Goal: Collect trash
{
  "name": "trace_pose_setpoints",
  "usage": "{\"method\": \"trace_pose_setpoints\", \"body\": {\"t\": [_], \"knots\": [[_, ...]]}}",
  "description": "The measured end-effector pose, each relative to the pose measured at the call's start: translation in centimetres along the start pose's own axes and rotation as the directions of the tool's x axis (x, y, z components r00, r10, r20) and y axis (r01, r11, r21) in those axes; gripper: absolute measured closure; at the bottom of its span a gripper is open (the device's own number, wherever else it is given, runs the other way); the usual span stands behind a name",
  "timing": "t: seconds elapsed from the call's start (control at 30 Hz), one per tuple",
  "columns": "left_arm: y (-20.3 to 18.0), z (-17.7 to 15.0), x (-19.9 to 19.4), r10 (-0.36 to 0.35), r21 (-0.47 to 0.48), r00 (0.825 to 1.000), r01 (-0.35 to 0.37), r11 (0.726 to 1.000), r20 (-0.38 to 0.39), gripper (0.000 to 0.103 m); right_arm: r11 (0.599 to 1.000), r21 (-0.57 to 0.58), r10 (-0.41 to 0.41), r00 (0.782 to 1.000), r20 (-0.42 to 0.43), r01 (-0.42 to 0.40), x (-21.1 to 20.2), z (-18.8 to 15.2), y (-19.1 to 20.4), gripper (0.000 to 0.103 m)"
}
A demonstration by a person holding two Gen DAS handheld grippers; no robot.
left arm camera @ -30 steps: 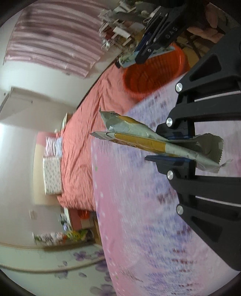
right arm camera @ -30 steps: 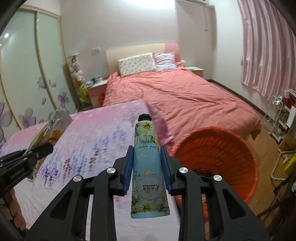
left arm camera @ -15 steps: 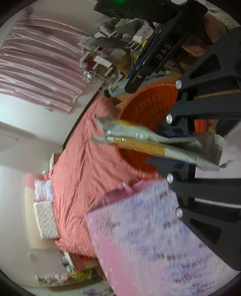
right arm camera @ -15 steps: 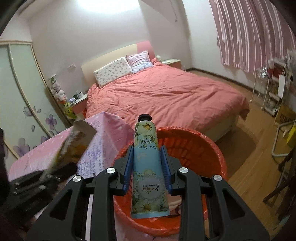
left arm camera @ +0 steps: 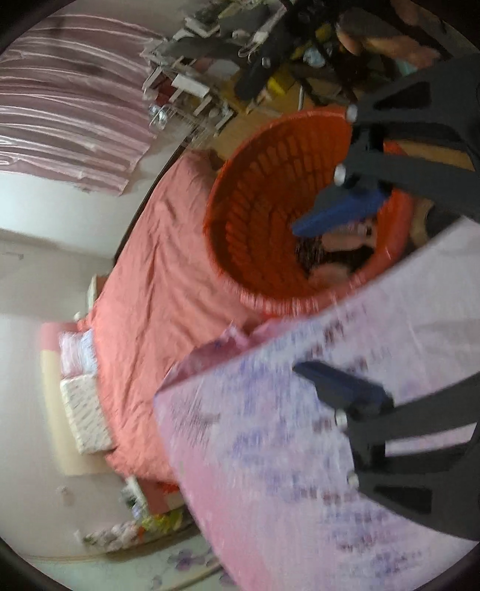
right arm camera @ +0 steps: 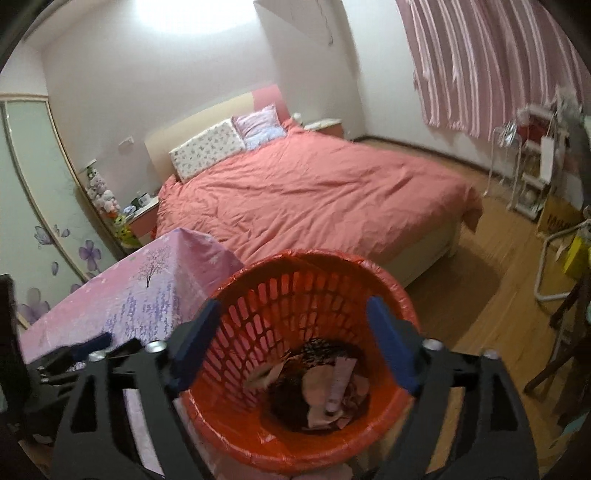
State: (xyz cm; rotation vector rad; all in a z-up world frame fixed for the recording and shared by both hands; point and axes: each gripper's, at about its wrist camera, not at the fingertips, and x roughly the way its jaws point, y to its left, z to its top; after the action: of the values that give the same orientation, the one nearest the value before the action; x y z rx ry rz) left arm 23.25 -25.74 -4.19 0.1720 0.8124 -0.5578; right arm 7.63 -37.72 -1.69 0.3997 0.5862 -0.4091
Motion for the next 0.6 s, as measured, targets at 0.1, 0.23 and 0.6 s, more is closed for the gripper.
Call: {"method": "trace_pose_setpoints", "body": {"t": [0.1,0.23,0.6], "knots": [[1.5,-1.6,-3.8,0.085,0.02,0.994,-0.087,0.996,0.073,0.009,0.995,-0.048,-0.083,0.995,0.062,0.086,-1.9,-0.2,0.7,0.002],[3.4,-4.0,-9.3,0.181,0.006,0.968,-0.185,0.983,0.171,0.004,0.97,-0.118,-0.195,0.969,0.15,0.213,-6.0,-1.6,3.0,0.002],[6.2,-11.8,-17.4,0.332,-0.104,0.918,-0.317,0.943,0.215,0.004,0.973,-0.11,-0.175,0.962,0.211,0.201,-12.5,-6.9,5.8,0.002]]}}
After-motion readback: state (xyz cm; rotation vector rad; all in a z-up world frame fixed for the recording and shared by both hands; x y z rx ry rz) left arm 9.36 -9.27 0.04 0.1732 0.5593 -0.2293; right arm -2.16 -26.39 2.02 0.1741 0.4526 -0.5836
